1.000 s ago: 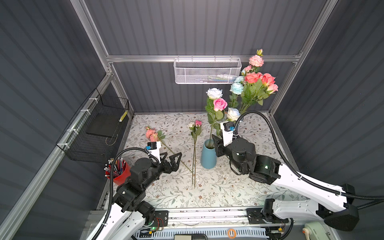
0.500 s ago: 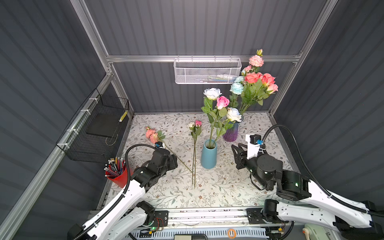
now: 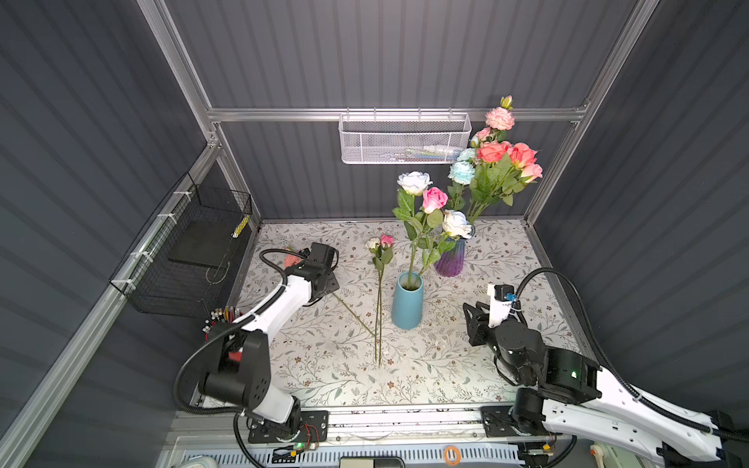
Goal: Arrange the flowers into the vase
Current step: 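Open right gripper and withdraw it while left gripper reaches toward the pink carnation, then grasp the pink carnation stem and lift it with left gripper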
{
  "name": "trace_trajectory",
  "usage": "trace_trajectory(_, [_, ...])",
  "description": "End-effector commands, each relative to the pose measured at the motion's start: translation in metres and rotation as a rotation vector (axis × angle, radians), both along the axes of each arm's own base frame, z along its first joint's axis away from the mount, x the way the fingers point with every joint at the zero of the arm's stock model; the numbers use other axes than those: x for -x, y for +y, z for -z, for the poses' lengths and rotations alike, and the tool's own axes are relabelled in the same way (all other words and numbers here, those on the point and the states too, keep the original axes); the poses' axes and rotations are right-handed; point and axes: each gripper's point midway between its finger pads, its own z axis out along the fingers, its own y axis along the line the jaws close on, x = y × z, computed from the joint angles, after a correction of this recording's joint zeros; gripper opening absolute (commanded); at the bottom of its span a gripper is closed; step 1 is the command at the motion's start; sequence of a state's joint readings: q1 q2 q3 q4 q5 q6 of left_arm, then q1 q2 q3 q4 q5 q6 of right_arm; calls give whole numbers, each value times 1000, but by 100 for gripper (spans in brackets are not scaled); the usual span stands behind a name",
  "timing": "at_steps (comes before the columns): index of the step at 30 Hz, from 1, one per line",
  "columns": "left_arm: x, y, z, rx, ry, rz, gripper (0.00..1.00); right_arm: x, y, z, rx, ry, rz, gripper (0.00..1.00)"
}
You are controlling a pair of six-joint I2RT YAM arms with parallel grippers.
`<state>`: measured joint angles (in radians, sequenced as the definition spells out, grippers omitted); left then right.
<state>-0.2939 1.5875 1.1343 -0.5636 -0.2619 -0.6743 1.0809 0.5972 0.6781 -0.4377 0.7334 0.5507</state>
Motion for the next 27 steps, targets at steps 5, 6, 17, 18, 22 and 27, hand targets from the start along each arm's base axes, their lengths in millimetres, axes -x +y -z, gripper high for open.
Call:
trace_trajectory(5, [-26, 9, 25, 34, 103, -38, 60, 2, -17, 17, -36, 9, 54, 41])
trace_trajectory(6, [-29, 8, 30, 33, 121, -38, 60, 2, -18, 19, -38, 13, 55, 41])
trace_trajectory(17, [-44, 10, 66, -4, 196, -67, 38, -2, -34, 27, -18, 20, 93, 43])
trace_trajectory(18, [-45, 10, 69, -6, 204, -70, 38, -2, -36, 27, -20, 20, 96, 43])
trace_trajectory(22, [-49, 9, 78, -10, 212, -70, 31, -3, -38, 26, -33, 21, 95, 43])
trace_trajectory(27, [-48, 11, 78, -17, 202, -65, 26, -3, -38, 24, -36, 23, 92, 44])
